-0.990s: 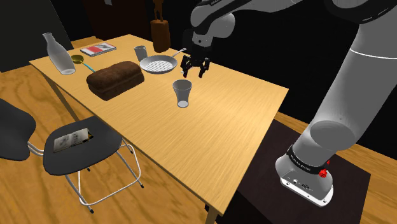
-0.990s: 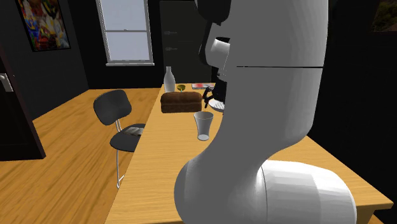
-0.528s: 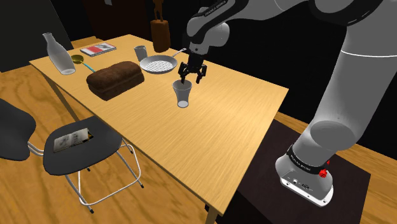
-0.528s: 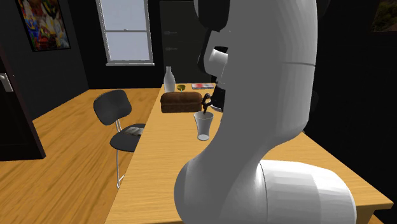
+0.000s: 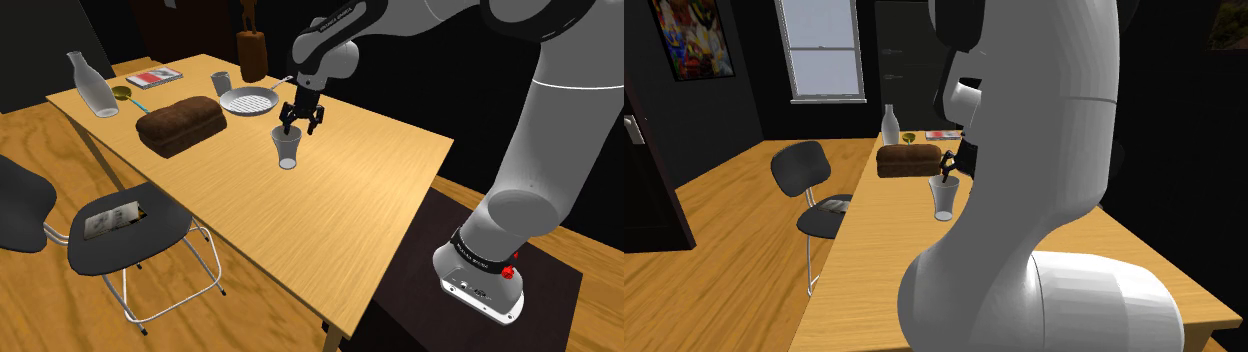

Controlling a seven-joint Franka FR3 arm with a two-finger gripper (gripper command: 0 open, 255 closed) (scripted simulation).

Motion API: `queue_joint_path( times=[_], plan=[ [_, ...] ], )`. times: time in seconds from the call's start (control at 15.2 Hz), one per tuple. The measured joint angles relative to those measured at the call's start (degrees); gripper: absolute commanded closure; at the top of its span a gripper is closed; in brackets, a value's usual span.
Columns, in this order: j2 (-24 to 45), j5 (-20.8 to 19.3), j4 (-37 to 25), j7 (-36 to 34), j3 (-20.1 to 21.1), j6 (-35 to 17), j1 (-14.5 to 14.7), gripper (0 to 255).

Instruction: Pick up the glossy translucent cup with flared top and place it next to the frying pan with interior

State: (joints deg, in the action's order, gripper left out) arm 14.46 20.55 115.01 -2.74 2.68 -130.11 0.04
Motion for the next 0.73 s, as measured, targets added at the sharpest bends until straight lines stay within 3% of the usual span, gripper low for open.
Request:
queue_joint_path(
  times=[0.07,0.73],
  plan=[
    [0.0,0.0,0.0,0.0,0.0,0.0,0.0,255],
    [-0.01,0.0,0.0,0.0,0.0,-0.01,0.0,255]
  ],
)
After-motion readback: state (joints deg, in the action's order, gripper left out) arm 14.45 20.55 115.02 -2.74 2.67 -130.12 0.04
